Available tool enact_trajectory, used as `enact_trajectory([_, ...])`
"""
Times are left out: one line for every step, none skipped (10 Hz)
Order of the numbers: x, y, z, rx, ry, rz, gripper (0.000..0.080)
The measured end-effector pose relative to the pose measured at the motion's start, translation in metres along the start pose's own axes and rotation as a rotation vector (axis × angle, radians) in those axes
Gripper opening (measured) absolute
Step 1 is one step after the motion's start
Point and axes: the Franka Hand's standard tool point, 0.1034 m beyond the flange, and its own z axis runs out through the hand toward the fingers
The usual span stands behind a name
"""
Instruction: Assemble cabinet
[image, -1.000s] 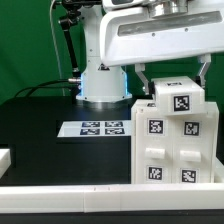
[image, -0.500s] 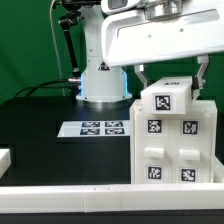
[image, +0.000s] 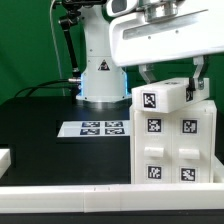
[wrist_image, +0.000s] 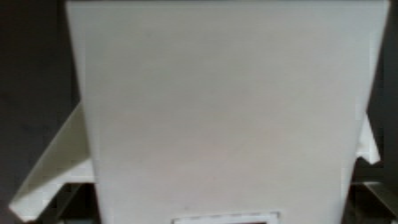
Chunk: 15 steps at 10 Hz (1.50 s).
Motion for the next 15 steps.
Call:
enact_trajectory([-0.0019,-0.0006,0.0005,0.000,-0.002,0.051,0.0560])
enact_trajectory([-0.0042,-0.0012,0.0012,0.004,-0.009,0.165,0.0560])
enact_trajectory([-0.0045,-0.0018,0.0014,0.008,-0.013,0.263,0.0560])
enact_trajectory([-0.0046,-0.0021,0.0015,0.013,-0.019,0.349,0.0560])
enact_trajectory([-0.0048,-0.0024,0.0017,0.018,-0.027,0.427,0.0560])
enact_trajectory([-0.0049,-0.0030,0.0016,0.025,-0.038,0.522,0.0560])
enact_trajectory([-0.0047,-0.0033,0.0017,0.030,-0.045,0.565,0.0560])
enact_trajectory([-0.0047,-0.0040,0.0018,0.035,-0.050,0.640,0.0560])
enact_trajectory([-0.0045,-0.0040,0.0019,0.035,-0.054,0.706,0.0560])
enact_trajectory([-0.0045,-0.0040,0.0019,0.036,-0.059,0.756,0.0560])
enact_trajectory([-0.0044,-0.0039,0.0020,0.036,-0.061,0.790,0.0560])
enact_trajectory([-0.0043,-0.0039,0.0021,0.037,-0.067,0.859,0.0560])
enact_trajectory([-0.0042,-0.0038,0.0023,0.037,-0.069,0.885,0.0560])
enact_trajectory([-0.0033,-0.0048,0.0025,0.041,-0.071,0.995,0.0560])
enact_trajectory([-0.0034,-0.0056,0.0022,0.042,-0.073,1.067,0.0560])
